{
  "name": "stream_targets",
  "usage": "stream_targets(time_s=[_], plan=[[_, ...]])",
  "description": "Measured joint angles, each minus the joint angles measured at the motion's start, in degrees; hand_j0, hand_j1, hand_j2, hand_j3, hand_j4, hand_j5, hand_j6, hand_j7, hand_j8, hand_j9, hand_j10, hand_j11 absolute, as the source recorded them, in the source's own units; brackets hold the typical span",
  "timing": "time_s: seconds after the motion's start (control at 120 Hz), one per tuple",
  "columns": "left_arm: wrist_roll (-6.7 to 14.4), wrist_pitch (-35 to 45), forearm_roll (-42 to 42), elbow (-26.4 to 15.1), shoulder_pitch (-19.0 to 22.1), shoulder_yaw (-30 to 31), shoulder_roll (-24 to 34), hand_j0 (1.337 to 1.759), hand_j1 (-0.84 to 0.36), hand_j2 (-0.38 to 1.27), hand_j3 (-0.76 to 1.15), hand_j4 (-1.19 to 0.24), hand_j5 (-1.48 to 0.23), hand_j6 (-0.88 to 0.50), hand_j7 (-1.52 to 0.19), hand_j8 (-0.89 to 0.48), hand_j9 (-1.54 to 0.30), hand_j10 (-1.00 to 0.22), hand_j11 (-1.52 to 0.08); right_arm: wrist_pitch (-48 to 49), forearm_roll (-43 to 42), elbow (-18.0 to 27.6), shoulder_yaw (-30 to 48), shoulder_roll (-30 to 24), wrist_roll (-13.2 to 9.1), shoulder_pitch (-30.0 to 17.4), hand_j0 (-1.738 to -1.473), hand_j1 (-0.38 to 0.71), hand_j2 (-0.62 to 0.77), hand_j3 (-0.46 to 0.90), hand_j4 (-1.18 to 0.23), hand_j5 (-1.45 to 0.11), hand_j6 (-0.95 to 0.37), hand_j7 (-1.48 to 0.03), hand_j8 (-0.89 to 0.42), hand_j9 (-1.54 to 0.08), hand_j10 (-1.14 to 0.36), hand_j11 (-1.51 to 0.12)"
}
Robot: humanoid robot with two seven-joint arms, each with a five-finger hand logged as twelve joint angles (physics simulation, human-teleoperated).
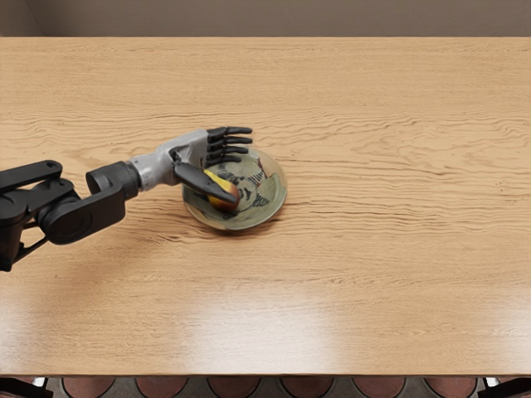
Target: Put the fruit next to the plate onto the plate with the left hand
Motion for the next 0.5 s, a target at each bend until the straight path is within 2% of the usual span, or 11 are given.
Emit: stream_targets(time_s=[0.083,0.15,0.4,0.5], plan=[[0.00,-0.43,-0.08,-0.73,-0.12,-0.31,0.86,1.657,0.21,0.02,0.00,-0.12,-0.15,-0.12,-0.15,-0.12,-0.15,-0.10,-0.16,0.00,0.00,0.00,0.00,0.00,0.00,0.01,-1.658,-0.33,0.00,0.00,-0.02,-0.02,-0.02,-0.02,-0.02,-0.02,-0.02,-0.02],[-0.01,-0.62,-0.04,-2.88,-0.12,-0.97,4.65,1.658,0.25,0.02,0.00,-0.09,-0.11,-0.09,-0.11,-0.09,-0.12,-0.08,-0.12,0.00,0.00,0.00,0.00,0.00,0.00,0.01,-1.658,-0.33,0.00,0.00,-0.02,-0.02,-0.02,-0.02,-0.02,-0.02,-0.02,-0.02],[0.00,-0.83,0.13,-16.05,-0.03,-5.17,20.84,1.658,0.31,0.01,0.00,-0.03,-0.04,-0.03,-0.04,-0.03,-0.04,-0.03,-0.04,0.00,0.00,0.00,0.00,0.00,0.00,0.01,-1.658,-0.33,0.00,0.00,-0.02,-0.02,-0.02,-0.02,-0.02,-0.02,-0.02,-0.02],[0.14,-1.04,-1.21,-20.31,0.06,-6.73,25.26,1.658,0.32,0.01,0.00,-0.02,-0.03,-0.02,-0.03,-0.02,-0.03,-0.02,-0.03,0.00,0.00,0.00,0.00,0.00,0.00,0.02,-1.658,-0.33,0.00,0.00,-0.02,-0.02,-0.02,-0.02,-0.02,-0.02,-0.02,-0.02]])
